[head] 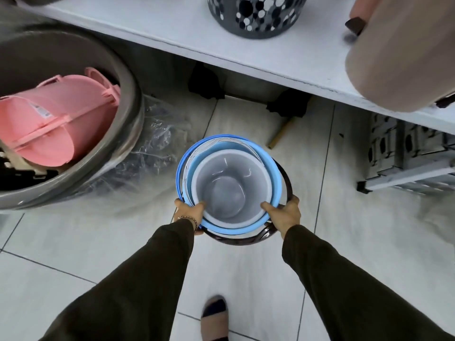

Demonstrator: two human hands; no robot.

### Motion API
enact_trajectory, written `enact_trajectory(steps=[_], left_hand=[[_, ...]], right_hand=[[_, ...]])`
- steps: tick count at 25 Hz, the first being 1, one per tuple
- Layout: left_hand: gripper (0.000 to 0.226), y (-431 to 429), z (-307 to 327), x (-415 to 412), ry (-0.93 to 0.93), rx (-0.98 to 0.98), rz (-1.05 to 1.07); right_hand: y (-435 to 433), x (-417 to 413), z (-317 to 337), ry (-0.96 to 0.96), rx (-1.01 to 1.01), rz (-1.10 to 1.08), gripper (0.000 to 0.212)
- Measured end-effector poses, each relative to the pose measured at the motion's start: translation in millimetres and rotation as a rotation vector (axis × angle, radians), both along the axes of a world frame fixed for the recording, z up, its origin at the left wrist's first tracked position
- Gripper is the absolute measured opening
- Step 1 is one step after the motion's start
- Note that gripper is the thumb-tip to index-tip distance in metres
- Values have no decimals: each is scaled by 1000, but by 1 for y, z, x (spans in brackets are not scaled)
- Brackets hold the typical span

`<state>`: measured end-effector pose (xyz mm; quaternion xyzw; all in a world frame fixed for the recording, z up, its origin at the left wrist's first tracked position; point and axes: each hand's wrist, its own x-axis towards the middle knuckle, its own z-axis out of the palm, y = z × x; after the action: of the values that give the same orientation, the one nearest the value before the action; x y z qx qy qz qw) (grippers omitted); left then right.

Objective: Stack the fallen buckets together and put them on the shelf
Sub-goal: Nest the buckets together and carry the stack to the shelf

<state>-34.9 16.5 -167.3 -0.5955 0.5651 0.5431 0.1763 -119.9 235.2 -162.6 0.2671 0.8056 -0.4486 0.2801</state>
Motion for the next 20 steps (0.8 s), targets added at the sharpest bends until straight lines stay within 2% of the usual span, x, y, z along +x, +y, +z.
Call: enact_trajectory(steps=[3, 8, 10, 15, 20], left_hand=[[55, 12, 46, 12, 40, -30, -6], [50, 28, 164, 30, 161, -120, 10], [48, 35, 233, 41, 217, -176, 5], [64, 48, 405, 69, 378, -322, 18], [69, 54, 537, 80, 561, -387, 74]], right_hand=[[9, 14, 45, 73, -42, 0, 75], [27, 33, 161, 165, -94, -9, 80], [33, 44, 227, 214, -113, -13, 80], [43, 70, 400, 376, -149, 14, 83], [51, 76, 540, 610, -177, 79, 65]])
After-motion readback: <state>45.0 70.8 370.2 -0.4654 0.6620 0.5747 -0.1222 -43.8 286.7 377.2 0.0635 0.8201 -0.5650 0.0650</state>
